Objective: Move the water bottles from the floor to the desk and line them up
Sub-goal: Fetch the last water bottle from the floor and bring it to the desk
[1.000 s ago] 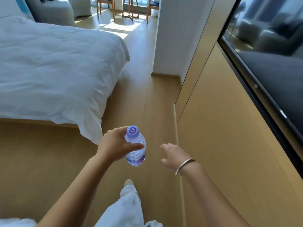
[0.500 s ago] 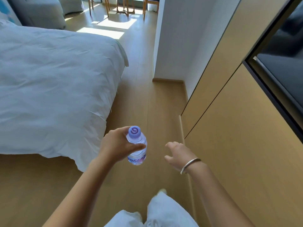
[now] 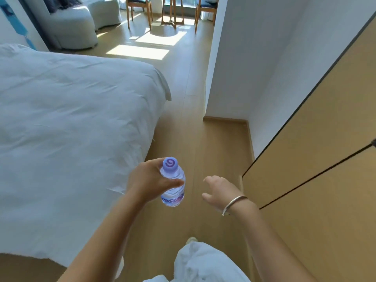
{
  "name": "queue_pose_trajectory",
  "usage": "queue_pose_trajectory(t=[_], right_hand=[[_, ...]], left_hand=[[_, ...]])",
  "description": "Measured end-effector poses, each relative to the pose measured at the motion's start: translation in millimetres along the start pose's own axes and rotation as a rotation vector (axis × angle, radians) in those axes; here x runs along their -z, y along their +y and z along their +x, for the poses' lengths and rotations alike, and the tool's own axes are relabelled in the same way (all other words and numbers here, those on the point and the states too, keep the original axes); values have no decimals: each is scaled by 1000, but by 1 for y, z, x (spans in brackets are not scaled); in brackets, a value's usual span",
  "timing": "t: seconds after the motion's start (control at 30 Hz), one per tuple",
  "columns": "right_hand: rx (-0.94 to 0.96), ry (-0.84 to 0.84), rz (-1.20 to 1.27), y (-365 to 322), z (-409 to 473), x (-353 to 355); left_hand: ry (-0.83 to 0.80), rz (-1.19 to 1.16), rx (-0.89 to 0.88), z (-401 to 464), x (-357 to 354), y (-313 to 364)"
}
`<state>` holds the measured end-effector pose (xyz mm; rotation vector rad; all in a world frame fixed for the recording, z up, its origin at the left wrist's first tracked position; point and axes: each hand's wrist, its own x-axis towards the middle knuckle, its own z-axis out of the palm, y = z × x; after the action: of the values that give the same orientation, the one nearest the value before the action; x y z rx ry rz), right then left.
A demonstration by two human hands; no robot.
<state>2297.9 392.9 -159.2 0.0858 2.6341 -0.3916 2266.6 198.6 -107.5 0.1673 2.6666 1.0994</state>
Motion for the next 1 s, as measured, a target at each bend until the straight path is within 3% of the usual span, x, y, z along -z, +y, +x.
queue_pose_trajectory(t=[0.53, 1.0], right_hand=[[26, -28, -6, 8, 279, 153], [-52, 1, 107, -37, 530, 292]], left_hand=[[26, -12, -35, 305, 49, 38], [36, 147, -116, 602, 152, 51]])
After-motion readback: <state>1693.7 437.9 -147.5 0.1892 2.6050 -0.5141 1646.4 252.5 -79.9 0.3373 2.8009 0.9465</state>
